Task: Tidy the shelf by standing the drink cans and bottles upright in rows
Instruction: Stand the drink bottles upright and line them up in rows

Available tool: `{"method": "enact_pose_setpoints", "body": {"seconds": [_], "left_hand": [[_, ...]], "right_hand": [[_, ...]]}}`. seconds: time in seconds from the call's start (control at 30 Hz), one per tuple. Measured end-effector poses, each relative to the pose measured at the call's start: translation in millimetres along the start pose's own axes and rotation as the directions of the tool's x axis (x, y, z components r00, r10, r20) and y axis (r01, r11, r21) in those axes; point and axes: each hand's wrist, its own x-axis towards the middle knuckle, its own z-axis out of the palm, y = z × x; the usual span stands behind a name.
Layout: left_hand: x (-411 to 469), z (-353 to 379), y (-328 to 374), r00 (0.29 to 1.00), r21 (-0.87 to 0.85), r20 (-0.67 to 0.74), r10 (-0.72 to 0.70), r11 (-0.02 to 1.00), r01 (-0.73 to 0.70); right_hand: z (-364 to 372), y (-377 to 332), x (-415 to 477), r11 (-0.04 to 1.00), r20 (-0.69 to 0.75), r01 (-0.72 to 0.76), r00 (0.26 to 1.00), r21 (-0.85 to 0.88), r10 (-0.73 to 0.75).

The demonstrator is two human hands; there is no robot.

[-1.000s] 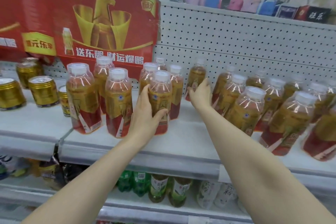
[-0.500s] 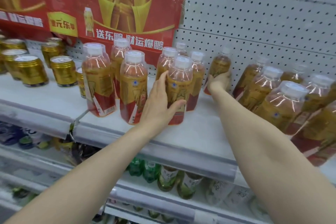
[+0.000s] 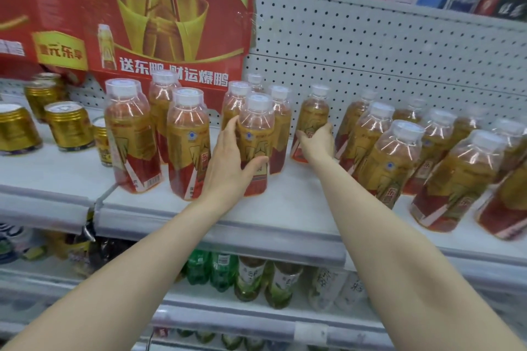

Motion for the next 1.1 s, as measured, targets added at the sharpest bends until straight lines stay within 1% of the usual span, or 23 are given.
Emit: {"method": "enact_pose_setpoints", "body": {"seconds": [0.1, 0.33, 0.53, 0.57, 0.6, 0.67, 0.7, 0.73, 0.8, 0.87, 0.93, 1.0, 1.1], "left_hand": [[1, -1, 0, 1.0, 0.009, -0.003, -0.007, 1.0, 0.007], [2, 1, -1, 1.0, 0.029, -0.01, -0.01, 1.0, 0.011], [3, 3, -1, 1.0, 0.031, -0.022, -0.012, 0.999, 0.013], [3, 3, -2, 1.0, 0.031, -0.023, -0.015, 0.999, 0.015], [3, 3, -2, 1.0, 0.031, -0.025, -0.017, 0.999, 0.017], [2, 4, -1, 0.999, 0.031, -0.046, -0.016, 0.999, 0.017], [1, 5, -1, 0.998, 0.032, -0.065, -0.013, 0.999, 0.015], [0, 6, 0, 0.996, 0.033, -0.085, -0.011, 0.999, 0.014], [-2, 8, 1, 0.993, 0.032, -0.119, -0.014, 0.999, 0.018], [-4, 8, 2, 0.992, 0.025, -0.124, -0.015, 1.0, 0.018], [-2, 5, 2, 0.994, 0.019, -0.104, -0.016, 1.0, 0.018], [-1, 2, 2, 0.997, 0.014, -0.08, -0.02, 1.0, 0.021], [-1, 1, 1, 0.998, 0.003, -0.064, -0.025, 1.0, 0.025]], "right_hand": [[1, -1, 1, 0.999, -0.013, 0.023, 1.0, 0.036, -0.023], [4, -4, 11, 0.998, -0.01, 0.036, 0.999, 0.049, -0.035], [4, -7, 14, 0.996, -0.004, 0.01, 1.0, 0.093, -0.01], [3, -9, 11, 0.995, -0.029, 0.036, 0.999, 0.095, -0.033], [0, -11, 6, 0.99, -0.072, 0.095, 0.994, 0.105, -0.088], [-5, -15, -9, 0.942, -0.161, 0.282, 0.953, 0.181, -0.255], [-7, -17, -17, 0.905, -0.162, 0.355, 0.932, 0.234, -0.324], [-7, -18, -26, 0.875, -0.132, 0.401, 0.916, 0.27, -0.379], [-4, -16, -39, 0.863, -0.036, 0.431, 0.898, 0.263, -0.438], [-3, -14, -48, 0.872, 0.074, 0.429, 0.887, 0.236, -0.457], [-4, -17, -55, 0.886, 0.184, 0.392, 0.879, 0.249, -0.44], [-6, -20, -57, 0.899, 0.227, 0.373, 0.878, 0.23, -0.422], [-16, -19, -57, 0.908, 0.237, 0.376, 0.879, 0.186, -0.413]]}}
